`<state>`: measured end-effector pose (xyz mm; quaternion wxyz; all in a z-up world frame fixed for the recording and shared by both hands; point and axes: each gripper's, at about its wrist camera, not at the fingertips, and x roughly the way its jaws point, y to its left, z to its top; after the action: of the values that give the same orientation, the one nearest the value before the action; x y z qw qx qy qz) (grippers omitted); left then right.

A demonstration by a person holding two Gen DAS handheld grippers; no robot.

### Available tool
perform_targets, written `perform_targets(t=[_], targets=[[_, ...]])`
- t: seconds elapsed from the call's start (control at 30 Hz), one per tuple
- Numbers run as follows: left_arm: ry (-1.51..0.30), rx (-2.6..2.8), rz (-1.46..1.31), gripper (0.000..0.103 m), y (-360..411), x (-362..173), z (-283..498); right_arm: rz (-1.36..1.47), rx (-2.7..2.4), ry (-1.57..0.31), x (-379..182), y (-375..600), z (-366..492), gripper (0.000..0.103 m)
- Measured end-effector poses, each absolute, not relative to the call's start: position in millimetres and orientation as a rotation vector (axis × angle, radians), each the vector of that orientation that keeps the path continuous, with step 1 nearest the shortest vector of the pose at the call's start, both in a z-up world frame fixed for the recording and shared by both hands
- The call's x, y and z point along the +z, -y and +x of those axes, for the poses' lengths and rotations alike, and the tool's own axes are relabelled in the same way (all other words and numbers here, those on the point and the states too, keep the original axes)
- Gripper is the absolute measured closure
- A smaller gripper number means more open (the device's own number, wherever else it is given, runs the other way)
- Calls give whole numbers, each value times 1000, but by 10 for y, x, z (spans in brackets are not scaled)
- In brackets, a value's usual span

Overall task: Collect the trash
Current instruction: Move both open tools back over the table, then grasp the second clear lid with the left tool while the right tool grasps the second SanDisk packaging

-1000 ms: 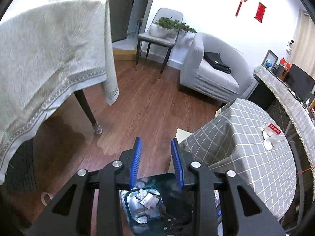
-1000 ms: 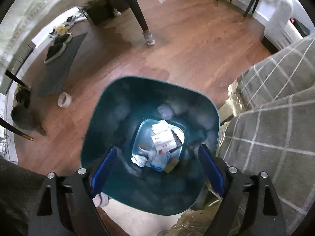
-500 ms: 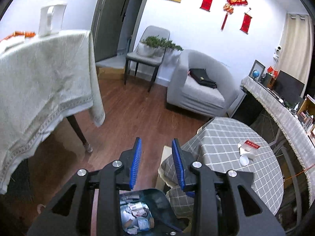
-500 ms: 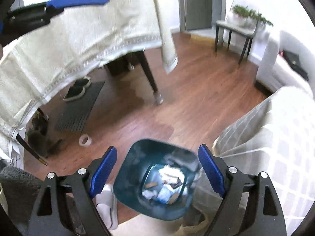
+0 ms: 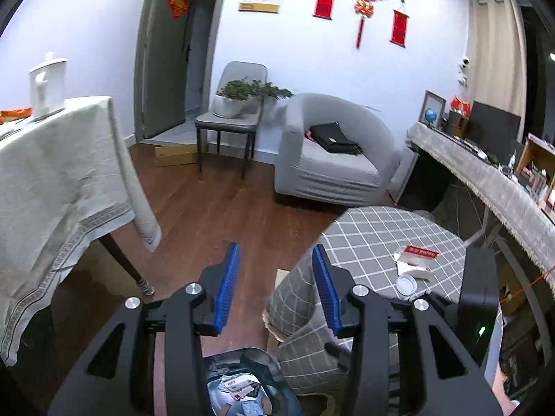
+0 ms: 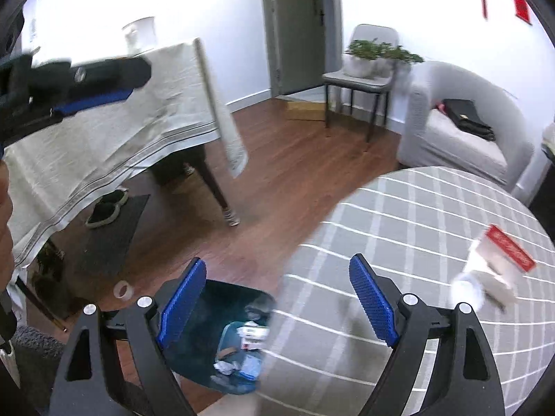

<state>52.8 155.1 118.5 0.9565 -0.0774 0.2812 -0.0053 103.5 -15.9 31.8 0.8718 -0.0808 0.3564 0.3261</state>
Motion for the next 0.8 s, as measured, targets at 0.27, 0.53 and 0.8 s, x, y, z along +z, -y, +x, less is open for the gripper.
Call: perform_targets(t=[0.27, 0.53, 0.8], targets=[[-594, -57, -132, 45, -1094, 1078, 730, -94, 576, -717, 363, 905, 1280, 18], [-665, -119, -77, 44, -616, 790, 1030, -12, 491, -711, 352, 1567, 1413, 18], [-758, -184, 39, 44, -37, 371, 1359, 29, 478, -718, 340, 2066, 1658, 20]])
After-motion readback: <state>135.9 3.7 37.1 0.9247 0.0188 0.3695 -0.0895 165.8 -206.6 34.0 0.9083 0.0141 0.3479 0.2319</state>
